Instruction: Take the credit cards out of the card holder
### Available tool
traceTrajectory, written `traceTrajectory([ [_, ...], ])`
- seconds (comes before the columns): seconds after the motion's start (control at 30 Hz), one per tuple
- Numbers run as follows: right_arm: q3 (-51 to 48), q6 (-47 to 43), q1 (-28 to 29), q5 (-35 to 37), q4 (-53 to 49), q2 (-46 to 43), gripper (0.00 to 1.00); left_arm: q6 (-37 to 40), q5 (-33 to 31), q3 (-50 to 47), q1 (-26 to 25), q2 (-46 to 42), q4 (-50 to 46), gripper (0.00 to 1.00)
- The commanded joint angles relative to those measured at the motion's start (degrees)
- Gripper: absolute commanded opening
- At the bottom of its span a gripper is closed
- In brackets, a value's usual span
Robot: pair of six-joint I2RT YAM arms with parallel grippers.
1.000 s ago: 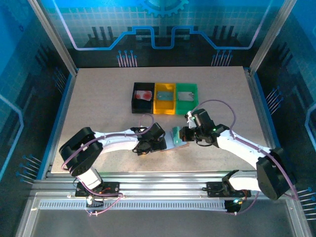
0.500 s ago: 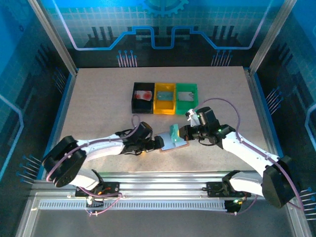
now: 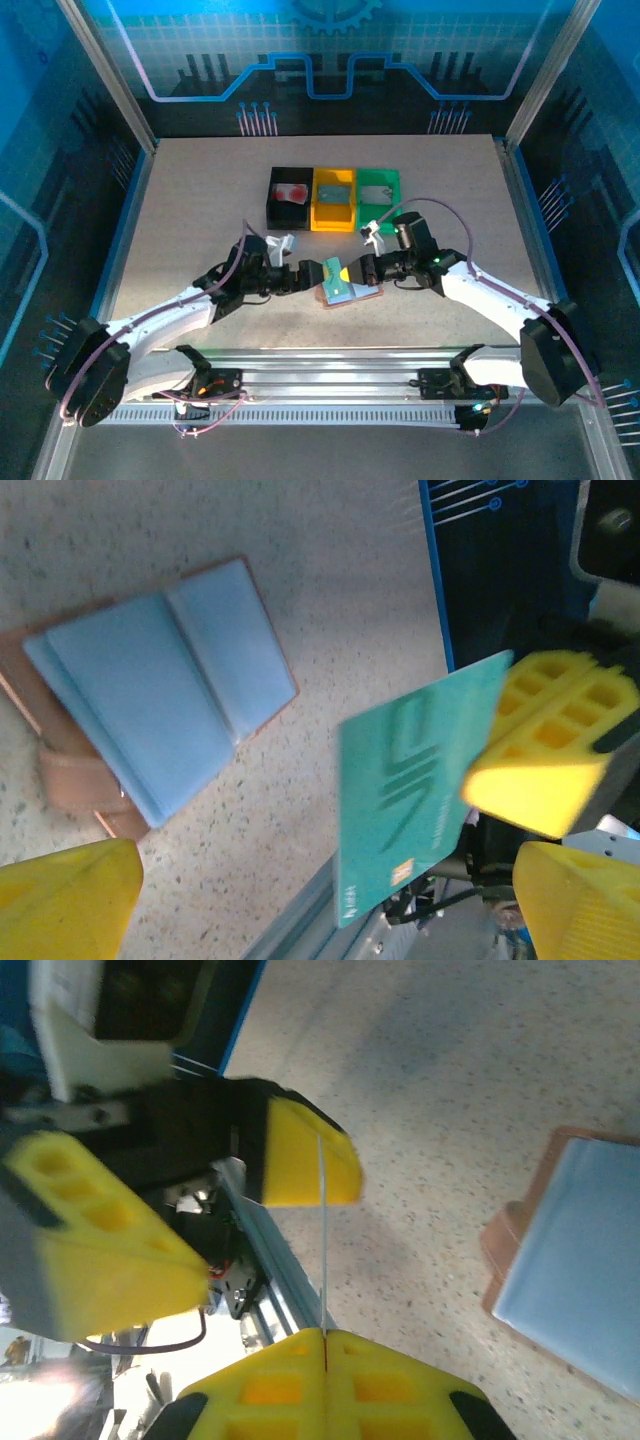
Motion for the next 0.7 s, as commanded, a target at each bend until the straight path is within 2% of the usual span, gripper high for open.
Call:
traceTrajectory([
  [0.0,-0.16,2.38,1.4,-4.37,4.88,0.58,0.0,-5.65,3.93,-4.4,-0.4,0.6,12.53,0.95],
  [0.23,-0.19,3.03,2.14,-0.4,4.46,0.98,0.0,-8.14,1.46,-5.52,-3.7,-2.13,17.5,0.87],
  [0.47,-2.19,9.65,2.09,0.66,11.63,0.92,0.0,-8.64,-0.88,-6.36,-5.02,-5.11,19.17,0.78],
  [0.57,-4.06,14.37,1.78,6.49,15.39,-0.31,0.0,-8.33,-2.25,-6.55,-5.0,-6.06,17.88,0.78],
  [0.67,-4.86,18.96,2.41,16.92,16.71,-3.18,0.0,-6.04,-4.31,-5.89,-4.94,-8.65,12.83,0.78],
])
